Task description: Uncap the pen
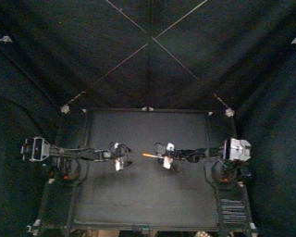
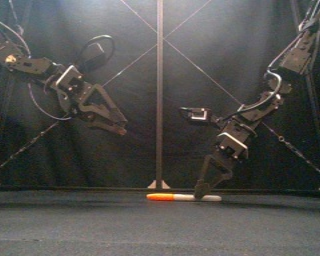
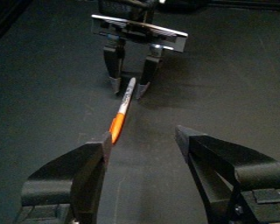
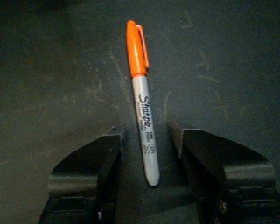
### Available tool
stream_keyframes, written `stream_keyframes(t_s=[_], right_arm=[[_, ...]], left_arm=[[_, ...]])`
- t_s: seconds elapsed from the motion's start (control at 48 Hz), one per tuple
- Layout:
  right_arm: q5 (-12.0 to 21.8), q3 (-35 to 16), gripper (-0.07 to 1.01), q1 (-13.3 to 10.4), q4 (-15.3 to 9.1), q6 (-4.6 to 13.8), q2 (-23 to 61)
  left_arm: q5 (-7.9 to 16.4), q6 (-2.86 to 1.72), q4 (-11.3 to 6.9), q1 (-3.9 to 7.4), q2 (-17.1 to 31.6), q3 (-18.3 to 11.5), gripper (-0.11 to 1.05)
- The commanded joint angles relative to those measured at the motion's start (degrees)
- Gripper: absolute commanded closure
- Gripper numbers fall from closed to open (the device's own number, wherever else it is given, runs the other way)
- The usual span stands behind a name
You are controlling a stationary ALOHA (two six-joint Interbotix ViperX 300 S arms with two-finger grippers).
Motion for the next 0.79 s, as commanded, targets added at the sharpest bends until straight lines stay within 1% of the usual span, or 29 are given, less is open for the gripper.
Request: stream_keyframes(t_s=[0.021,0.062,0.125,0.229,0.292,0.375,0.479,0.562,0.604,0.625,0.646,0.792], right_arm=[[0.00,-0.79,0.37,-0.09,-0.62,0.09,-0.79],[0.00,-0.97,0.41,-0.09,-0.70,0.18,-0.97],[0.00,-1.41,0.48,0.00,-0.70,0.18,-2.29],[0.26,-2.20,0.48,0.35,-0.79,-0.18,-5.27],[0.62,-2.72,0.48,1.14,-0.97,-0.26,-6.77],[1.23,-3.60,0.48,2.37,-1.76,-0.09,-7.91],[1.93,-4.75,0.48,3.69,-2.37,0.26,-8.09],[2.29,-5.62,0.48,4.31,-2.55,0.09,-8.09],[2.37,-5.98,0.48,4.48,-2.64,0.09,-8.09],[2.46,-6.06,0.48,4.57,-2.64,0.09,-8.09],[2.46,-6.15,0.48,4.66,-2.72,0.09,-8.09],[2.55,-6.33,0.48,4.75,-2.64,0.09,-8.09]], left_arm=[[0.44,0.09,0.88,0.18,1.14,-2.11,0.01],[1.32,0.00,1.14,0.26,1.85,-2.81,0.01],[3.60,0.00,1.49,0.26,2.81,-4.04,0.01],[8.35,0.00,2.37,0.53,3.69,-6.15,0.01],[10.28,0.00,2.99,0.70,4.13,-7.21,0.01],[12.04,0.00,3.87,1.14,4.48,-8.35,0.01],[13.10,0.00,4.39,1.85,5.19,-9.23,0.01],[13.36,0.00,4.75,2.02,6.15,-9.76,0.01],[13.62,0.00,4.83,2.20,6.77,-10.11,0.01],[13.80,-0.09,4.92,2.37,7.21,-10.28,0.01],[13.97,0.00,4.83,2.46,7.47,-10.37,0.01],[14.68,0.00,4.92,3.08,9.67,-11.07,0.02]])
